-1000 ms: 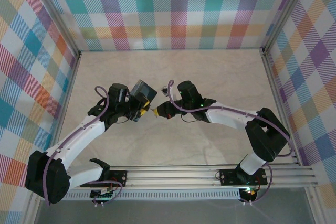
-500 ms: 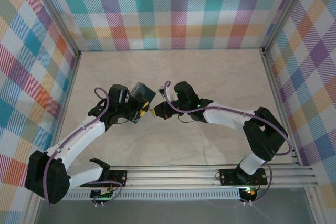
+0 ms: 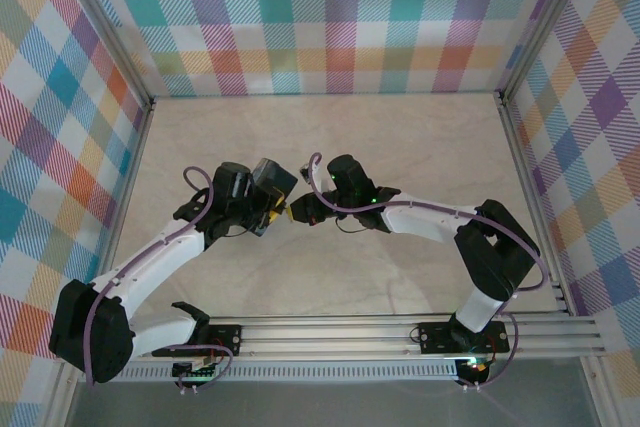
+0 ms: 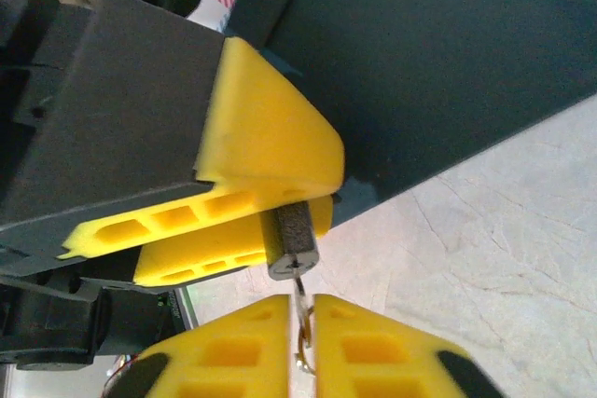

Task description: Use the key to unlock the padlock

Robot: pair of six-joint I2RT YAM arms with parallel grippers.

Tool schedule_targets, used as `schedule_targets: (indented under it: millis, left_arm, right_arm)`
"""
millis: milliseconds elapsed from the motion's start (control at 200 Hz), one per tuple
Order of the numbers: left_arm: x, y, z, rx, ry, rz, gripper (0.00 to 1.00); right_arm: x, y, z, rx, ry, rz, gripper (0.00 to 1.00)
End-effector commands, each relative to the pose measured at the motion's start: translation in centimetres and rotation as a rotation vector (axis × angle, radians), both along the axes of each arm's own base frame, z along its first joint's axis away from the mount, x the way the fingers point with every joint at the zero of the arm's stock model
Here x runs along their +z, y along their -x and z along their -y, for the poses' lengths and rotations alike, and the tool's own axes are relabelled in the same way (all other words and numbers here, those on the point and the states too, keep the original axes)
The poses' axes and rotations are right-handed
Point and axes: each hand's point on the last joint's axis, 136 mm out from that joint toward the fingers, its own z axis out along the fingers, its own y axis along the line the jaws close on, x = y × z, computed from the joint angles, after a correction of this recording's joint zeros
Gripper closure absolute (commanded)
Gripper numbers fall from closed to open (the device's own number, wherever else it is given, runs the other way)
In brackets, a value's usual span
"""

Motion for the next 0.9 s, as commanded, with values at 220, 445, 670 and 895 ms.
schedule_targets:
  millis: [220,445,670,895]
  left_arm:
    - [1.4,-0.6,-0.9,0.02,0.009,0.012,0.9]
    - [1.1,-0.8,-0.3,-0.031,-0.036,-0.051,0.9]
    - [1.5,0.1,-0.4,-0.107,-0.11,-0.127,0.89]
    - [1.2,0.9,-0.8,-0.139,-0.163,-0.172,0.89]
  right_arm:
    - [3.0,0.1,4.6,0.021,-0.015,0.087,0.68]
    - [0.4,0.2,6.4,0.092,0.112,0.402,0.67]
    - [1.7,0.8,5.2,0.223,0.062,0.953,0.7]
    - [0.1,1.9,2.9,0.351,0.218,1.347,0.75]
